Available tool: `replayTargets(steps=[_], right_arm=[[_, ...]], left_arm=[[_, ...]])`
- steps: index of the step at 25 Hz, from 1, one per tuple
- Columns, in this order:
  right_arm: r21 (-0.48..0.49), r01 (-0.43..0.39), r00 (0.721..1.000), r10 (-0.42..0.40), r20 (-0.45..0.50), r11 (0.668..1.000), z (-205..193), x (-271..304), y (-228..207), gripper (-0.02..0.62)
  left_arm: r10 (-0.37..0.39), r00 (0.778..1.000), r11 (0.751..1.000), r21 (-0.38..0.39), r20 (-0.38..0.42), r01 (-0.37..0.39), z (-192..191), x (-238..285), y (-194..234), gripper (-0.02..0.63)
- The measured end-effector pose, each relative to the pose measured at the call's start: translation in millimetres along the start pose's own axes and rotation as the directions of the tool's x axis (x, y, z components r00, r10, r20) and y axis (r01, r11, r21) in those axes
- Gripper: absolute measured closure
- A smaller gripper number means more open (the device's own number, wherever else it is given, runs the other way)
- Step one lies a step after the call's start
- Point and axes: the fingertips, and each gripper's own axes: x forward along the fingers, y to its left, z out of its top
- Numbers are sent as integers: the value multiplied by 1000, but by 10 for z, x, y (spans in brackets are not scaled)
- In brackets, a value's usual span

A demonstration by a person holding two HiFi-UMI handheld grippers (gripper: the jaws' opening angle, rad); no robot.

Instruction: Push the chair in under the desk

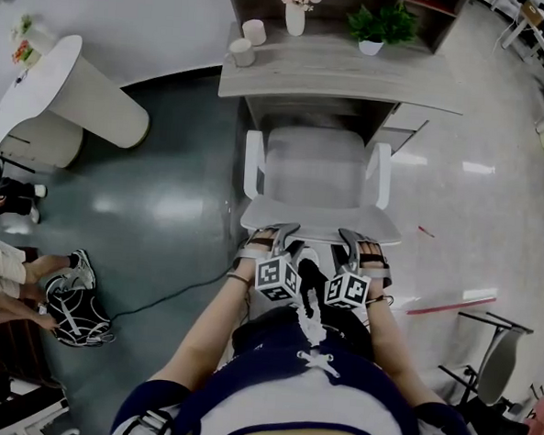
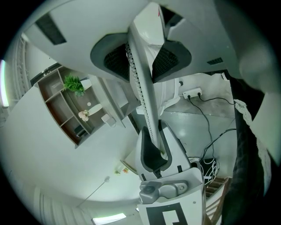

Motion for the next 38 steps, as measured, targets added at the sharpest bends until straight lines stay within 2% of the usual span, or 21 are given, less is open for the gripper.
replayTargets(steps=[6,23,29,38], right_arm=[[21,-20,1000,20,-9,1000,-12,79,-82,453],[11,-11,1000,11,-1,1000,-28,213,-238,453],[38,-15,1000,14,8,999,-16,326,-333,453],[23,-26,1000,26,4,999,-36,424,-471,453]], left_arm=[[6,1000,1000,2,-2,-6,5,72,82,442],[7,1000,1000,0,0,-7,33,182,249,444],[6,1000,1000,-1,-4,-6,34,254,381,445],[8,1000,1000,-6,-9,-8,51,364,525,444]])
